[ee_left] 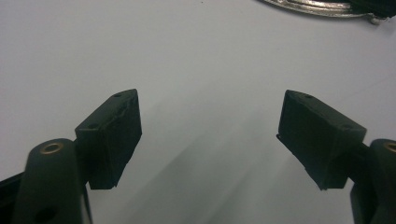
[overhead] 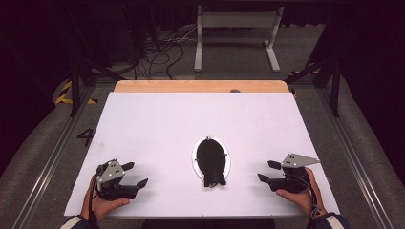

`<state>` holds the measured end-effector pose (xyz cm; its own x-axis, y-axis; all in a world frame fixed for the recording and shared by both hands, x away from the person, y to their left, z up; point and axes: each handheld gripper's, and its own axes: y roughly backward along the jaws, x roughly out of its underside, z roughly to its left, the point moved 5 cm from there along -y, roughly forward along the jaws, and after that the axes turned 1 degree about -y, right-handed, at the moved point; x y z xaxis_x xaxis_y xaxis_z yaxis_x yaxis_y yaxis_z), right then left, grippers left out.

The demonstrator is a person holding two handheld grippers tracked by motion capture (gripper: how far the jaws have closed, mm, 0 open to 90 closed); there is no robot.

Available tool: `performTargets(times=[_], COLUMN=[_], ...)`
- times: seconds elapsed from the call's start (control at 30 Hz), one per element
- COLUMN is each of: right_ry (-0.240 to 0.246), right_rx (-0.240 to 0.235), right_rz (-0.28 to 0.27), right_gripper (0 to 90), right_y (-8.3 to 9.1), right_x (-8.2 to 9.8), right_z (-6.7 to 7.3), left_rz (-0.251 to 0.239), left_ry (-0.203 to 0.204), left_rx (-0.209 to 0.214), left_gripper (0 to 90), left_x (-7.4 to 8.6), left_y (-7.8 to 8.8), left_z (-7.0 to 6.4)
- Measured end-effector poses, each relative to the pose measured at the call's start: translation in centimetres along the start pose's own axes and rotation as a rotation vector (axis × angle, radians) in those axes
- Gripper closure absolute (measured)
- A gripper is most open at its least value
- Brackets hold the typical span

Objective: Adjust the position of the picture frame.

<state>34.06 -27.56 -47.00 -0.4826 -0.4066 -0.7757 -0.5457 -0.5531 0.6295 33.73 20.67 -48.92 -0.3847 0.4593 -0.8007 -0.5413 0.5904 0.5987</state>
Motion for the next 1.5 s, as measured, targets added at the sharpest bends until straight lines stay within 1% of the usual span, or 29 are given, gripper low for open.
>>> performTargets(times=[0.07,0.1,0.17,0.23,0.27,0.3,0.33,0.4,0.47,0.53,0.6,0.63,0.67,0.7,0.73,0.77,0.83,0.87,1.0,1.03,1.1,1.17,1.2,1.27,1.3,1.33,1.4,1.43,1.5], right_ry=[0.015,0.025,0.032,0.047,0.05,0.057,0.061,0.077,0.104,0.119,0.129,0.134,0.134,0.152,0.152,0.156,0.163,0.166,0.165,0.175,0.188,0.169,0.154,0.144,0.138,0.135,0.122,0.109,0.084], right_rx=[-0.012,-0.022,-0.047,-0.07,-0.078,-0.092,-0.097,-0.114,-0.131,-0.142,-0.172,-0.178,-0.178,-0.184,-0.184,-0.187,-0.197,-0.192,-0.186,-0.179,-0.174,-0.183,-0.188,-0.196,-0.198,-0.202,-0.215,-0.22,-0.237], right_rz=[0.01,0.016,0.038,0.056,0.063,0.079,0.09,0.112,0.132,0.152,0.171,0.178,0.178,0.206,0.206,0.214,0.242,0.257,0.281,0.289,0.301,0.297,0.296,0.293,0.29,0.287,0.275,0.268,0.252], right_gripper=[37.3,38.1,42.1,43.6,44.9,46.9,48.2,50.5,52.4,54.1,57.0,57.7,57.7,59.9,59.9,60.9,63.0,63.7,64.8,65.1,65.1,65.8,65.6,65.6,65.6,65.6,65.6,65.7,65.9], right_y=[-0.2,-0.4,-0.9,-1.5,-1.7,-2.2,-2.5,-3.0,-3.5,-4.0,-4.5,-4.7,-4.7,-5.2,-5.2,-5.4,-5.8,-6.0,-6.7,-6.9,-7.2,-7.5,-7.5,-7.6,-7.5,-7.5,-7.6,-7.6,-7.6], right_x=[-0.2,-0.4,-0.7,-0.9,-1.0,-1.2,-1.3,-1.6,-2.0,-2.4,-2.8,-2.8,-2.8,-3.0,-3.0,-3.0,-3.1,-3.2,-3.7,-3.8,-3.9,-4.0,-4.0,-4.0,-4.0,-4.0,-4.0,-4.0,-3.9], right_z=[0.6,1.0,1.8,2.6,2.9,3.5,3.8,4.6,5.4,6.2,6.9,7.1,7.1,7.8,7.8,8.0,8.4,8.6,9.0,9.2,9.4,9.4,9.3,9.2,9.2,9.2,9.2,9.1,9.1], left_rz=[0.014,0.014,0.02,0.024,0.024,0.043,0.045,0.041,0.066,0.079,0.081,0.084,0.084,0.098,0.098,0.11,0.121,0.122,0.116,0.116,0.108,0.107,0.101,0.105,0.097,0.102,0.105,0.098,0.087], left_ry=[0.004,0.004,0.015,0.007,0.007,-0.024,-0.024,-0.004,-0.014,-0.033,-0.045,-0.062,-0.062,-0.068,-0.068,-0.08,-0.085,-0.081,-0.101,-0.1,-0.081,-0.062,-0.065,-0.059,-0.052,-0.051,-0.064,-0.046,-0.027], left_rx=[0.011,0.011,0.029,0.046,0.046,0.069,0.08,0.124,0.126,0.125,0.128,0.135,0.135,0.138,0.138,0.147,0.154,0.159,0.19,0.204,0.226,0.248,0.25,0.255,0.263,0.262,0.262,0.269,0.276], left_gripper=[25.1,29.0,33.3,37.7,39.6,43.6,45.6,49.9,53.5,59.7,64.8,67.9,70.1,70.8,71.4,71.4,71.4,71.3,70.7,69.8,68.3,66.9,66.5,65.3,64.4,63.9,61.8,61.2,60.6], left_x=[0.0,0.0,-0.5,-0.8,-0.8,-0.9,-1.0,-1.0,-0.9,-1.0,-1.3,-1.6,-1.6,-2.0,-2.0,-2.3,-2.9,-3.2,-4.9,-5.2,-5.6,-6.0,-6.3,-6.6,-6.8,-6.9,-7.3,-7.5,-7.9], left_y=[-0.3,-0.3,-0.6,-1.0,-1.0,-1.6,-1.7,-2.1,-2.5,-2.6,-3.0,-3.2,-3.2,-3.9,-3.9,-4.4,-5.3,-5.7,-7.4,-7.8,-8.6,-9.2,-9.6,-10.1,-10.3,-10.5,-10.9,-11.0,-11.2], left_z=[0.0,0.0,-0.1,-0.3,-0.3,-0.6,-0.7,-0.9,-1.1,-1.3,-1.6,-1.8,-1.8,-2.3,-2.3,-2.6,-2.9,-3.1,-4.0,-4.3,-4.6,-4.8,-4.7,-4.7,-4.8,-4.7,-4.6,-4.5,-4.2])
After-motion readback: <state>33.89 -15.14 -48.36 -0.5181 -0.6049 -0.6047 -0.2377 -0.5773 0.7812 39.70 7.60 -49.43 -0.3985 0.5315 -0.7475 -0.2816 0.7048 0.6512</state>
